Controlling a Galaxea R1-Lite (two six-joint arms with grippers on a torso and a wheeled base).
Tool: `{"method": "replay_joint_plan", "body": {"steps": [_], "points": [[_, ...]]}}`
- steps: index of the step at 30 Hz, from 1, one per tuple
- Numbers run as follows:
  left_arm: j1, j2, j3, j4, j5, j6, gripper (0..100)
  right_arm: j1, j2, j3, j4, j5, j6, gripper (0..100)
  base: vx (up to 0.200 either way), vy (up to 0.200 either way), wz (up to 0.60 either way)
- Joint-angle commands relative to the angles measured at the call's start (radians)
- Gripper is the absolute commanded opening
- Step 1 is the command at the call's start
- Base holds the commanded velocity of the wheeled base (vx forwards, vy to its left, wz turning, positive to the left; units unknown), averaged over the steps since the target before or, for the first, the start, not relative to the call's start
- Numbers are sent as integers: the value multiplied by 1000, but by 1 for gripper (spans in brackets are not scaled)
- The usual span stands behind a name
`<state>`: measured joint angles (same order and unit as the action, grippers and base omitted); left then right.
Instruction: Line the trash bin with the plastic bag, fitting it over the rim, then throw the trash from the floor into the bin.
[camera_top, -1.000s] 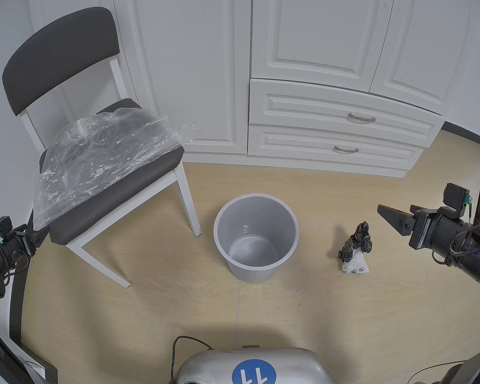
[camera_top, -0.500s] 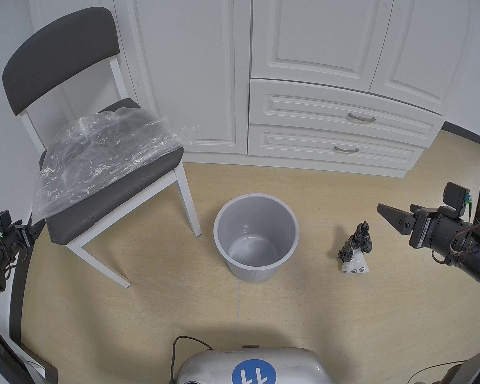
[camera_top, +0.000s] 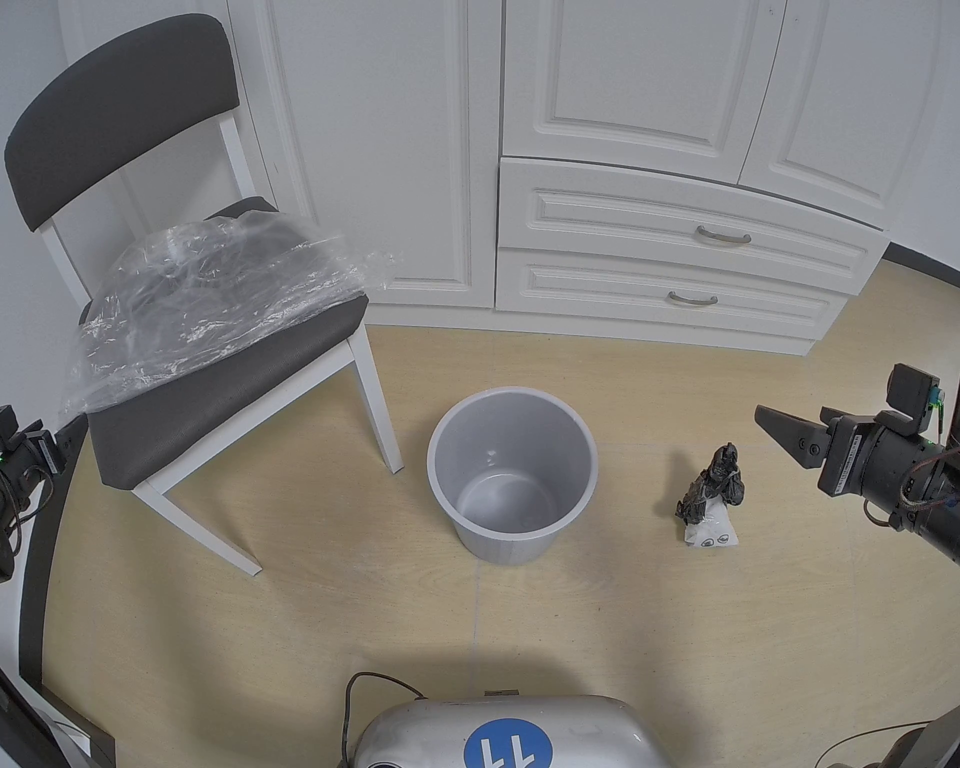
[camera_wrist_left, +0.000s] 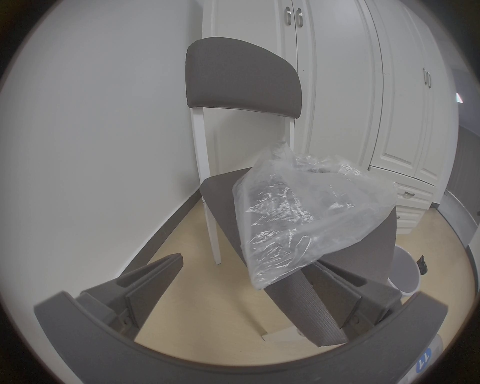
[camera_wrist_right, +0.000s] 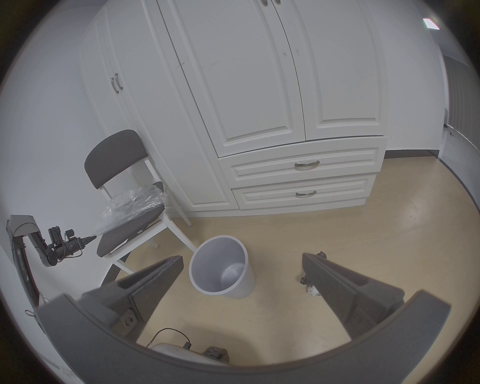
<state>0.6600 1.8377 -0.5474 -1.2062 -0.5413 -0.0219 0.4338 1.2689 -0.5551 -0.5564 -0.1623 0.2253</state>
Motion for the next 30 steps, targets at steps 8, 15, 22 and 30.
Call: {"method": "replay_joint_plan", "body": {"steps": [8,15,22,30], "points": [[-8,6,6,-3,-2,-1,0,2,3,1,0,0,0,100,0,0,0],[-10,-8,23,-42,-8,-35,0,0,-3,3,7,-2,-1,100,0,0,0],[-20,-32,95,-214,-68,-105,0,0,-3,4,6,-3,-9,100,0,0,0],[-25,-164,198,-306,-194,-179,0,2,-5,0,4,-13,-9,100,0,0,0]]}}
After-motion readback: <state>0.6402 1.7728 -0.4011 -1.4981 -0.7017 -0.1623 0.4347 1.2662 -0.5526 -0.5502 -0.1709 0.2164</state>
